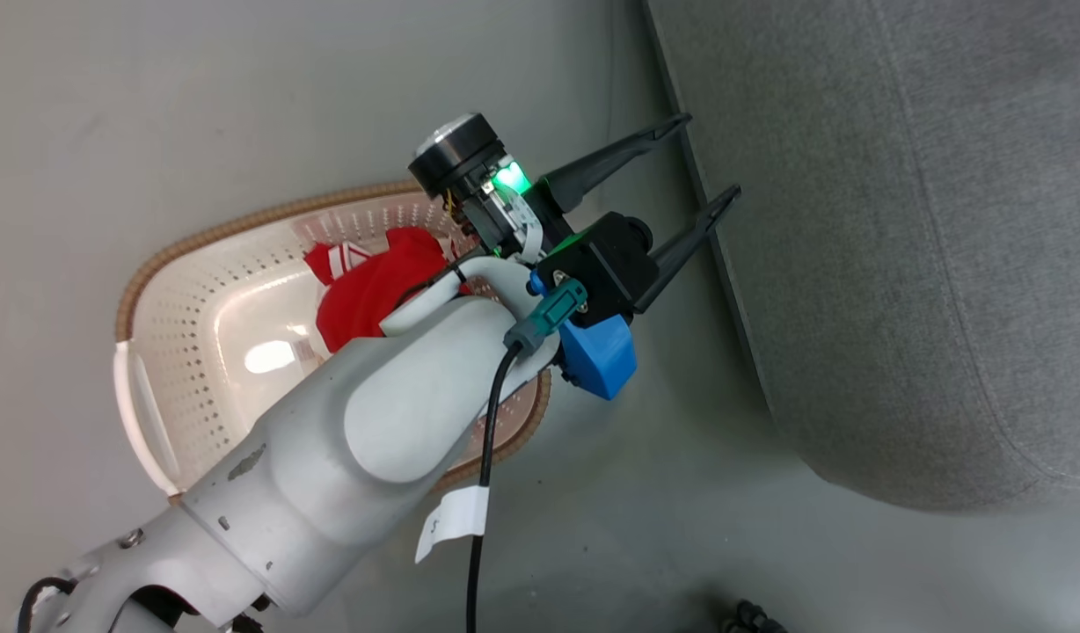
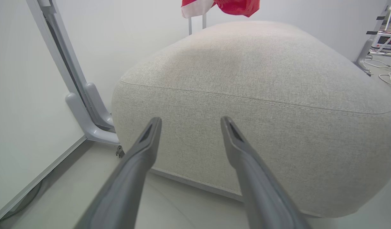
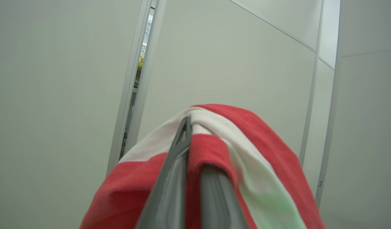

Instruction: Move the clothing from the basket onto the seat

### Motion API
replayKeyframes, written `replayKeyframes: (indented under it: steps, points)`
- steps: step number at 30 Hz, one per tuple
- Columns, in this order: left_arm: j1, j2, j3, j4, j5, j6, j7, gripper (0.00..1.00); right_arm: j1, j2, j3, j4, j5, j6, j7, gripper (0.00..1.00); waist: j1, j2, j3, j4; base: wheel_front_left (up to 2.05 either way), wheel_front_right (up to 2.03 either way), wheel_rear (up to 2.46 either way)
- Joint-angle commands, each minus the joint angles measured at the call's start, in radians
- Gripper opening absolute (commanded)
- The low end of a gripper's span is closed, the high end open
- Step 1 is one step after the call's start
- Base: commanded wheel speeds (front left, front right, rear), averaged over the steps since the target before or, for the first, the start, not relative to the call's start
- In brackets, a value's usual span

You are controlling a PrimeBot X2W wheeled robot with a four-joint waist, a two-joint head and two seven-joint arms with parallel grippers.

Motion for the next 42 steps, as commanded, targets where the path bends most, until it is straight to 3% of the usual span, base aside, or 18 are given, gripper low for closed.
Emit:
replayKeyframes:
  steps: [1,7,11,30,31,32,33,42]
  points:
    - [-0.026,0.012,0.001,-0.003,0.009,0.004,-0.003,1.00,-0.025,-0.036,-0.037,0.024,-0.011,0.000,0.000,0.00,-0.0002,0.0000,0.064,-0.013,0.00,0.00,0.00]
    - [-0.039,0.026,-0.007,-0.008,0.016,0.007,0.001,1.00,-0.010,-0.100,-0.128,0.160,-0.039,0.000,0.000,0.00,-0.0002,0.0000,0.106,-0.012,0.00,0.00,0.00]
    - [-0.039,0.032,-0.011,-0.014,0.015,0.007,0.000,1.00,0.014,-0.115,-0.130,0.239,-0.061,0.000,0.000,0.00,-0.0002,0.0000,0.117,-0.009,0.00,0.00,0.00]
    - [-0.056,0.037,-0.017,-0.040,0.008,0.022,-0.003,1.00,0.094,-0.022,-0.117,0.554,-0.094,0.000,0.000,0.00,-0.0002,0.0000,0.138,0.024,0.00,0.00,0.00]
    - [-0.057,0.035,-0.018,-0.041,0.009,0.023,-0.004,1.00,0.098,-0.020,-0.120,0.550,-0.091,0.000,0.000,0.05,-0.0002,0.0000,0.137,0.027,0.00,0.00,0.00]
    - [-0.056,0.033,-0.017,-0.042,0.008,0.025,-0.004,1.00,0.106,-0.018,-0.121,0.541,-0.088,0.000,0.000,0.47,-0.0002,0.0000,0.135,0.029,0.00,0.00,0.00]
    - [-0.054,0.032,-0.015,-0.042,0.007,0.027,-0.004,1.00,0.117,-0.015,-0.128,0.530,-0.082,0.000,0.000,1.00,-0.0002,0.0000,0.132,0.031,0.00,0.00,0.00]
    - [-0.002,0.016,0.005,-0.065,-0.005,0.040,-0.005,1.00,0.321,0.041,-0.138,0.378,-0.087,0.000,0.000,1.00,-0.0002,0.0000,0.034,0.039,0.00,0.00,0.00]
